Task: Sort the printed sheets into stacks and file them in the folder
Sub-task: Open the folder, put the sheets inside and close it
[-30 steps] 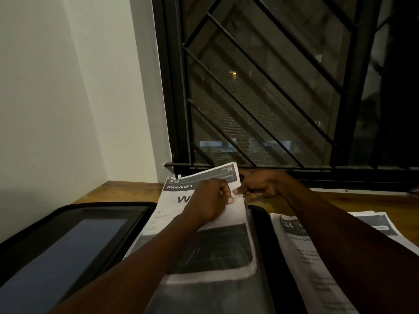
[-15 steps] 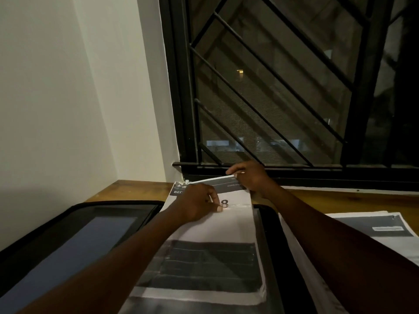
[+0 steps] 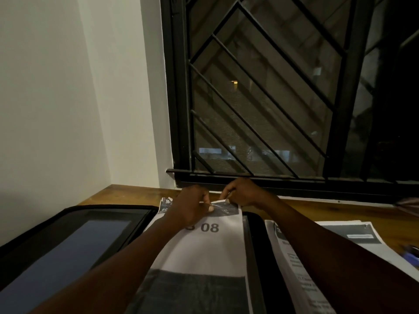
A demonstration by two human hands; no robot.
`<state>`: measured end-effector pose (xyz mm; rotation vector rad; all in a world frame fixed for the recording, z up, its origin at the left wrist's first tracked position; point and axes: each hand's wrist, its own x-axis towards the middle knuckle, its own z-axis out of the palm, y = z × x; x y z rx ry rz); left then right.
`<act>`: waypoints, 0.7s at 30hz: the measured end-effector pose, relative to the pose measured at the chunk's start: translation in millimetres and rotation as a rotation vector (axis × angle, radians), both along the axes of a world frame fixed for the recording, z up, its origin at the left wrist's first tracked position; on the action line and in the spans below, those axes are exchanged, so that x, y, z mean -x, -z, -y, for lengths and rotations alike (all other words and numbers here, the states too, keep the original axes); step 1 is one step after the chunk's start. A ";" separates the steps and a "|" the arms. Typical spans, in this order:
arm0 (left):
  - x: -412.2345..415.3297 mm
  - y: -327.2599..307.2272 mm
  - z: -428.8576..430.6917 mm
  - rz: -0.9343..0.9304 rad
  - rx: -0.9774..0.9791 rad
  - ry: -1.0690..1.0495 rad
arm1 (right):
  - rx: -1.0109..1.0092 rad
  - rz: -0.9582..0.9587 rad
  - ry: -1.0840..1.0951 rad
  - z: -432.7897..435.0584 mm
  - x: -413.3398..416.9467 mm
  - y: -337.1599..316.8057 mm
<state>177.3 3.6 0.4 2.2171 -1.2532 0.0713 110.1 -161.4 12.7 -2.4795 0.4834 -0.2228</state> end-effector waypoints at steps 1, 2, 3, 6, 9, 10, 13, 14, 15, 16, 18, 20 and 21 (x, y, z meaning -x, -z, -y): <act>-0.6 -0.4 -0.4 0.005 -0.007 -0.021 | -0.032 -0.031 -0.029 -0.4 1.8 -2.4; -1.2 -0.7 -0.4 0.012 -0.014 -0.036 | -0.063 -0.070 -0.063 -0.8 4.3 -4.8; -1.7 -0.6 -0.2 0.013 -0.021 -0.045 | -0.093 -0.109 -0.094 -1.1 6.8 -6.5; 0.7 2.1 1.2 0.016 -0.036 -0.033 | -0.176 -0.169 -0.134 -2.2 13.0 -8.3; 2.9 8.7 2.4 0.052 -0.036 -0.061 | -0.151 -0.199 -0.103 -3.6 16.6 -3.9; 4.7 10.5 2.4 0.059 -0.028 -0.071 | -0.126 -0.190 -0.077 -4.1 17.0 -1.1; 7.6 13.9 2.6 0.060 0.033 -0.072 | -0.196 -0.119 0.015 -5.6 15.8 6.1; 7.7 14.7 2.9 0.058 0.046 -0.063 | -0.198 -0.117 0.010 -6.1 15.7 7.1; 7.6 15.8 3.2 0.058 0.045 -0.055 | -0.152 -0.142 -0.023 -5.8 16.1 7.7; 6.9 17.2 3.6 0.060 0.030 -0.051 | -0.103 -0.174 -0.067 -5.6 17.0 7.9; 6.3 20.6 4.8 0.083 0.009 -0.059 | -0.061 -0.190 -0.124 -3.5 19.5 9.1; 6.1 24.1 5.9 0.109 0.013 -0.077 | -0.092 -0.187 -0.158 -3.3 22.4 8.3; 6.3 25.3 6.2 0.116 0.009 -0.087 | -0.099 -0.200 -0.176 -4.2 23.4 7.8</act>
